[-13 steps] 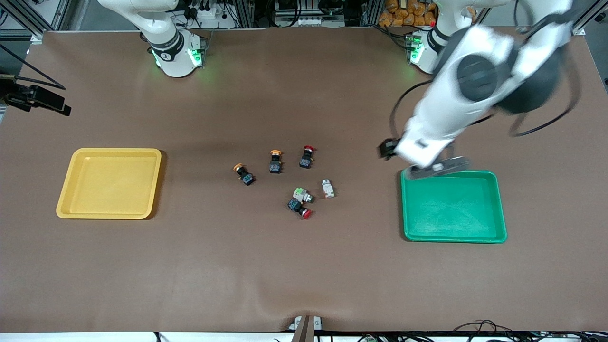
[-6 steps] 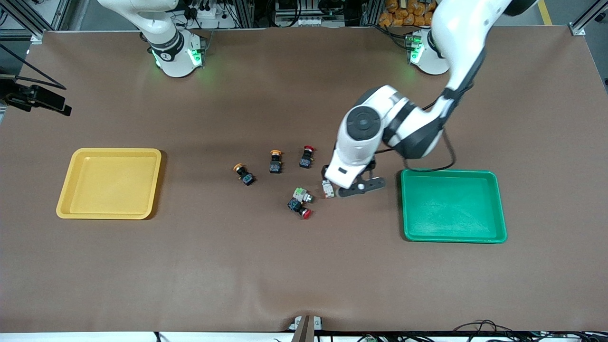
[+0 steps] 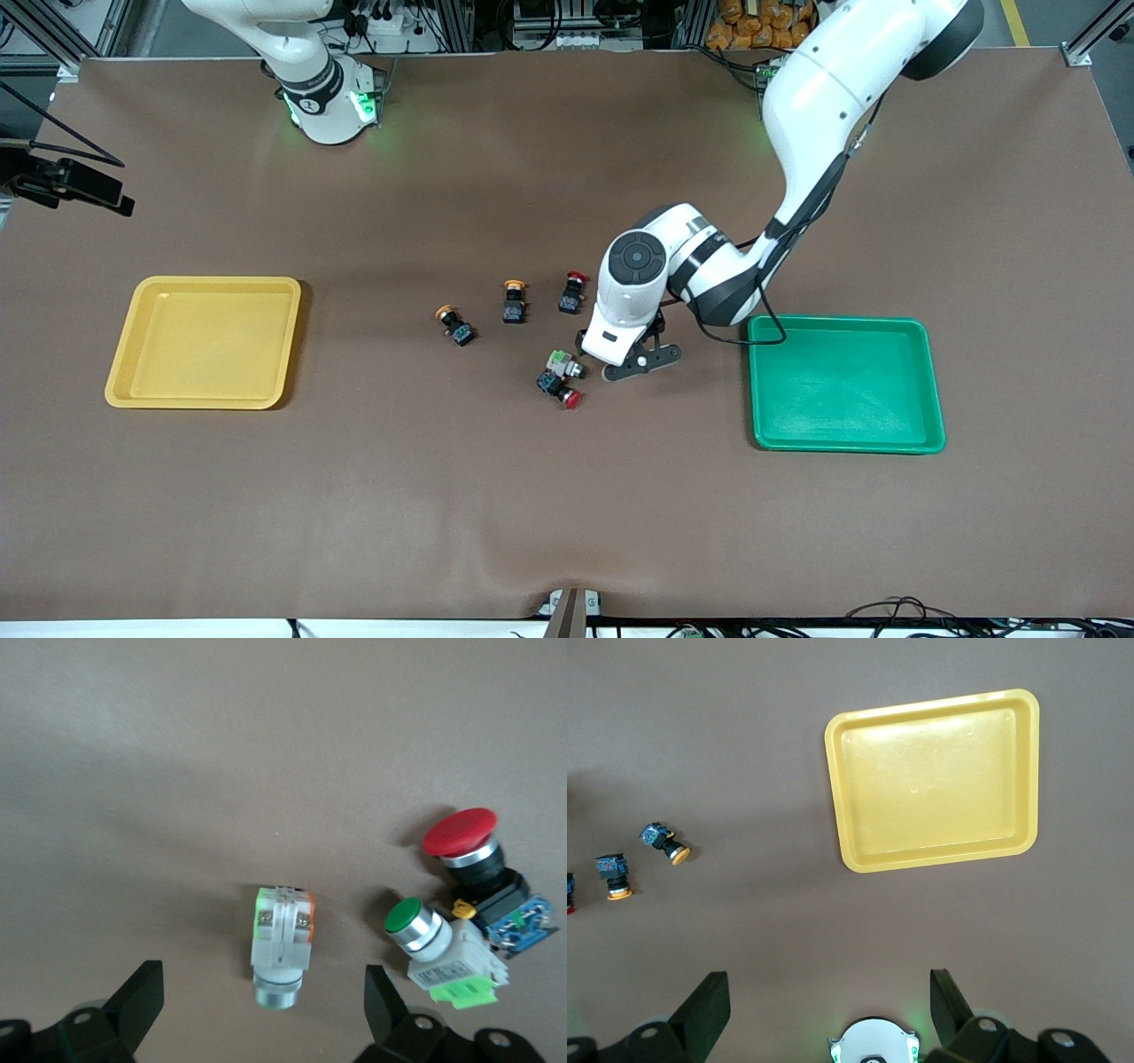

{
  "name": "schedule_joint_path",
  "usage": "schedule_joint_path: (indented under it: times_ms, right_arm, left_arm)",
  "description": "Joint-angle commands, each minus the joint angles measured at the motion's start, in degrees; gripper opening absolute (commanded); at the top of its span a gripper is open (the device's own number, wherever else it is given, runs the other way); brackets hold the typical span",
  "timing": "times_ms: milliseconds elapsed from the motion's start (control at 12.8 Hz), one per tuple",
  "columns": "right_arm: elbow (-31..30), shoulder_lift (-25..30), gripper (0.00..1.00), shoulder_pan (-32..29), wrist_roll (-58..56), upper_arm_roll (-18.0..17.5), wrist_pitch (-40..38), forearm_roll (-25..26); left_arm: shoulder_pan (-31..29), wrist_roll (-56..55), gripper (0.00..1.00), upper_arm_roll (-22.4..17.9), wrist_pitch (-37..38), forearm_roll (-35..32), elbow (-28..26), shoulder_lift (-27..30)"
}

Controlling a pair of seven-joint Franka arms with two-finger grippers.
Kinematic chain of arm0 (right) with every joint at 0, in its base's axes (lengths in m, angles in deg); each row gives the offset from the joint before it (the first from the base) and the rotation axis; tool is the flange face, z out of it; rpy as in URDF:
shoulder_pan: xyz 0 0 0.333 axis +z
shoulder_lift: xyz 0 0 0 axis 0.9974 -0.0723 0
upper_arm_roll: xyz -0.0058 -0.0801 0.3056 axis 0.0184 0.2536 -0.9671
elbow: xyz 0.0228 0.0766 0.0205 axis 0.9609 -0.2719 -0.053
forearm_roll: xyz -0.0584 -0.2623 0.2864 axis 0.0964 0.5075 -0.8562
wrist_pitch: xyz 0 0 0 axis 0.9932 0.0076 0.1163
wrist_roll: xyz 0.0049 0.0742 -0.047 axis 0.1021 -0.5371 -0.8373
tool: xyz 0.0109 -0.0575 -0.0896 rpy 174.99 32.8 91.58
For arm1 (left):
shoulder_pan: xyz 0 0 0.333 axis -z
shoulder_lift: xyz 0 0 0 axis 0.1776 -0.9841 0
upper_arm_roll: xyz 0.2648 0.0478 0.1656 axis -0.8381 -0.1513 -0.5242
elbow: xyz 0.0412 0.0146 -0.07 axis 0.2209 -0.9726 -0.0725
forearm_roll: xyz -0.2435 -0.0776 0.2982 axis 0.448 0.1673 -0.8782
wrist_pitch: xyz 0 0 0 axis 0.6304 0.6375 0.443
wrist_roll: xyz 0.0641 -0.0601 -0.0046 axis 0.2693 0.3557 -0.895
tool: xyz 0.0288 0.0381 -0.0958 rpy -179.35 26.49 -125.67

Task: Place green and yellow buttons in trays
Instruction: 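Reach the left gripper to the white-orange button and grasp it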

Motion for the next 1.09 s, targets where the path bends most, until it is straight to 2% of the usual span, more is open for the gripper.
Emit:
schedule_joint_path:
  times_ms: [0, 234, 468, 546, 702, 780, 858, 936, 1014]
  right_arm:
    - [0.84, -0.11, 1.0, -0.63, 0.16, -0.66, -0.7, 0.53]
    - [0.84, -0.11, 1.0, -0.63, 0.16, -0.66, -0.7, 0.52]
    - [0.84, -0.11, 1.0, -0.63, 0.16, -0.66, -0.7, 0.53]
    - [0.84, -0.11, 1.0, -0.63, 0.16, -0.66, -0.7, 0.53]
    - [0.84, -0.11, 1.0, -0.54, 0.07, -0.66, -0.7, 0.53]
    - [1.02, -0.11, 1.0, -0.46, 0.07, -0.75, -0.44, 0.53]
    - [1.11, -0.37, 1.0, -0.28, 0.07, -0.83, -0.43, 0.44]
    - [1.11, -0.37, 1.0, -0.28, 0.07, -0.92, -0.52, 0.35]
    - [1.02, -0.2, 1.0, -0.11, 0.07, -0.92, -0.61, 0.35]
  left_arm:
    - [1.26, -1.57, 1.0, -0.35, -3.15, -1.7, 0.97, -2.54]
    - [1.44, -1.48, 1.0, -0.7, -4.66, -2.49, 0.89, -4.13]
    - [1.44, -1.48, 0.93, -0.79, -5.36, -3.02, 0.97, -4.66]
    - [1.44, -1.4, 0.86, -0.88, -5.45, -3.02, 0.97, -4.83]
    - [1.35, -0.53, 0.69, -0.88, -5.45, -3.02, 0.97, -4.83]
    - [1.35, -0.52, 0.56, -0.88, -5.45, -3.02, 1.06, -4.83]
    - [1.26, -0.34, 0.38, -0.88, -5.45, -3.02, 1.06, -4.83]
    - [1.09, -0.26, 0.15, -0.88, -5.45, -3.02, 1.06, -4.75]
    - [0.91, -0.17, 0.0, -0.88, -5.28, -3.11, 1.06, -4.4]
